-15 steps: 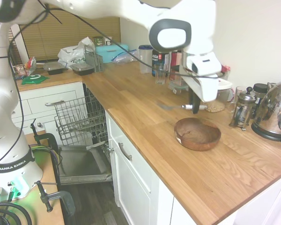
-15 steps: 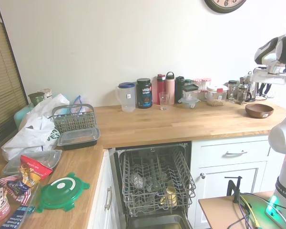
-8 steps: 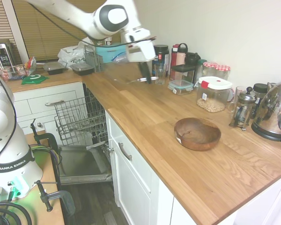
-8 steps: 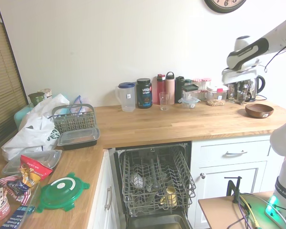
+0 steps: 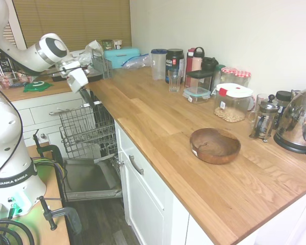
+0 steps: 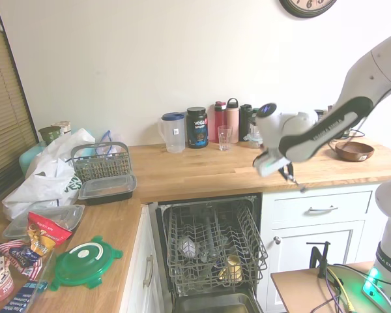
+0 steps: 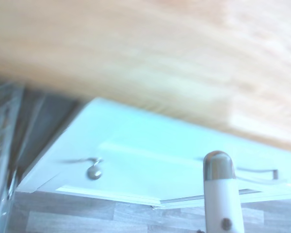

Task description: Put the fork in the dishwasher

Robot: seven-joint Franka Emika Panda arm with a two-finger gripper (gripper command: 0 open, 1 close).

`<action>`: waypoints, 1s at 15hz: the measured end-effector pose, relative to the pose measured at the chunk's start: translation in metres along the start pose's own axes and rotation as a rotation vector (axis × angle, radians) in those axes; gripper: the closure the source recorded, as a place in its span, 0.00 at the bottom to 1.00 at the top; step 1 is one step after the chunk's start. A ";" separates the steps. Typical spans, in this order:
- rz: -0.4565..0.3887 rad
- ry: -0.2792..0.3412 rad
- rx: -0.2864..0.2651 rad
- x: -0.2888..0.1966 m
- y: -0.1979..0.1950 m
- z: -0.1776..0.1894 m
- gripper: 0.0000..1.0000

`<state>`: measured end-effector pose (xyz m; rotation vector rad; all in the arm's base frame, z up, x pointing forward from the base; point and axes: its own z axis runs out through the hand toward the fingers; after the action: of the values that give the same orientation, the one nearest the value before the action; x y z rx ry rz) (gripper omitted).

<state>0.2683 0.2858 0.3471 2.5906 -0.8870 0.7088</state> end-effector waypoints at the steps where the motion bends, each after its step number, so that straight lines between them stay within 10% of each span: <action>1: -0.009 -0.002 0.000 -0.010 -0.004 -0.001 1.00; 15: -0.266 -0.272 -0.023 -0.171 -0.205 0.056 1.00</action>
<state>0.3015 0.5001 0.1812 2.7538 -0.5971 0.2770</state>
